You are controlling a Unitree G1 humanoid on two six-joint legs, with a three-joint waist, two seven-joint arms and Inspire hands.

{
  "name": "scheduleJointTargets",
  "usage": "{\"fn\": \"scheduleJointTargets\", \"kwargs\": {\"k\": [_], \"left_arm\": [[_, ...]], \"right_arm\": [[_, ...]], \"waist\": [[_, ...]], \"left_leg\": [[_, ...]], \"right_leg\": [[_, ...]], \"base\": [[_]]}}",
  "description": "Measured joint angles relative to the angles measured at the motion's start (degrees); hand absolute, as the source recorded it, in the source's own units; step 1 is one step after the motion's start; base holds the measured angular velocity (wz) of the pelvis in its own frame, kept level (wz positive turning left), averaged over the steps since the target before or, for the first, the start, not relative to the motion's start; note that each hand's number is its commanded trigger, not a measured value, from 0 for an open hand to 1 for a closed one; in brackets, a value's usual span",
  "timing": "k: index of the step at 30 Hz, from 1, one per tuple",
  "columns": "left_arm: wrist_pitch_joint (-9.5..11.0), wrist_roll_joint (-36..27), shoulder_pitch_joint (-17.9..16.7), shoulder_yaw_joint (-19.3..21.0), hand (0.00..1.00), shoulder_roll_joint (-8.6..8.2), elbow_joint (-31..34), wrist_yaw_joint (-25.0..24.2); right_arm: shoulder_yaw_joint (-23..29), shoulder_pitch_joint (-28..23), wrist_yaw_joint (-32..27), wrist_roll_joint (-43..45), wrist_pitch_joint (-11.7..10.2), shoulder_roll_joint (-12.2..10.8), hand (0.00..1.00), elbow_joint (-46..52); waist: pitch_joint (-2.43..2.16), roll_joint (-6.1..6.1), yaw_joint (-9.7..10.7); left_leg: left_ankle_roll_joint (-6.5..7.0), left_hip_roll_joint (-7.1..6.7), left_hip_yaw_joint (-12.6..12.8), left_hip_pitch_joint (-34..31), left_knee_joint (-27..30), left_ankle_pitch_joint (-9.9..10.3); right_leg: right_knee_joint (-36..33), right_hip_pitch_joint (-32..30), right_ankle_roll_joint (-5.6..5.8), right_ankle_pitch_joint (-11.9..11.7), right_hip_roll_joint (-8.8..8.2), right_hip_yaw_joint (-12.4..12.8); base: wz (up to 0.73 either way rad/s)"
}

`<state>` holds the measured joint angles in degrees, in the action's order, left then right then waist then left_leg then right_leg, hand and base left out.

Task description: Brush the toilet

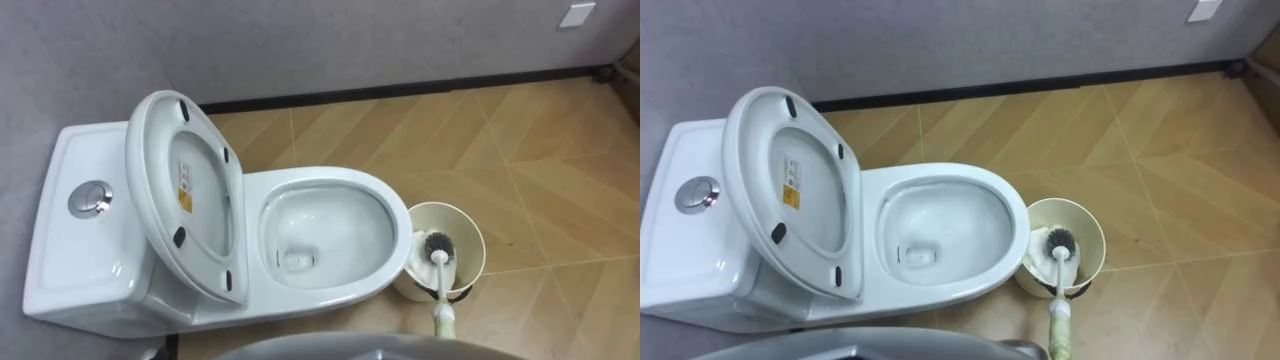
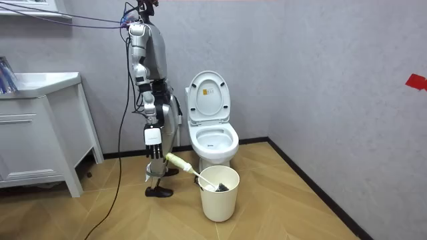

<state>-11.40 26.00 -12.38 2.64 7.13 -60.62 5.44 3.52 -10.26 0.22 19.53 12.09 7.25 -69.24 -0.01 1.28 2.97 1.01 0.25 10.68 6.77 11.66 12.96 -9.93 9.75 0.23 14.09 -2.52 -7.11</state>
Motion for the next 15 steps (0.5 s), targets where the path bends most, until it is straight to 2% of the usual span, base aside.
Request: {"fn": "scheduleJointTargets", "kwargs": {"k": [8, 15], "left_arm": [[0.0, 0.0, 0.1, -0.1, 0.0, 0.01, 0.0, 0.0], [-0.3, -0.1, 0.1, 0.7, 0.0, -0.05, -0.2, 0.6]], "right_arm": [[-0.1, 0.1, -0.3, -0.3, 0.0, 0.0, 0.0, 0.0], [0.2, 0.0, -3.2, -5.8, -0.1, 0.0, 0.0, -0.2]], "waist": [[0.06, -0.05, -0.1], [0.13, -0.25, -0.2]], "left_leg": [[0.0, -0.06, 0.0, 0.0, 0.0, 0.0], [-0.02, -0.06, 0.5, 0.6, -0.5, 0.0]], "right_leg": [[0.0, 0.0, 0.0, 0.0, 0.01, 0.1], [0.1, 0.2, -0.01, 0.0, 0.24, 1.2]], "base": [[0.0], [-0.02]]}}
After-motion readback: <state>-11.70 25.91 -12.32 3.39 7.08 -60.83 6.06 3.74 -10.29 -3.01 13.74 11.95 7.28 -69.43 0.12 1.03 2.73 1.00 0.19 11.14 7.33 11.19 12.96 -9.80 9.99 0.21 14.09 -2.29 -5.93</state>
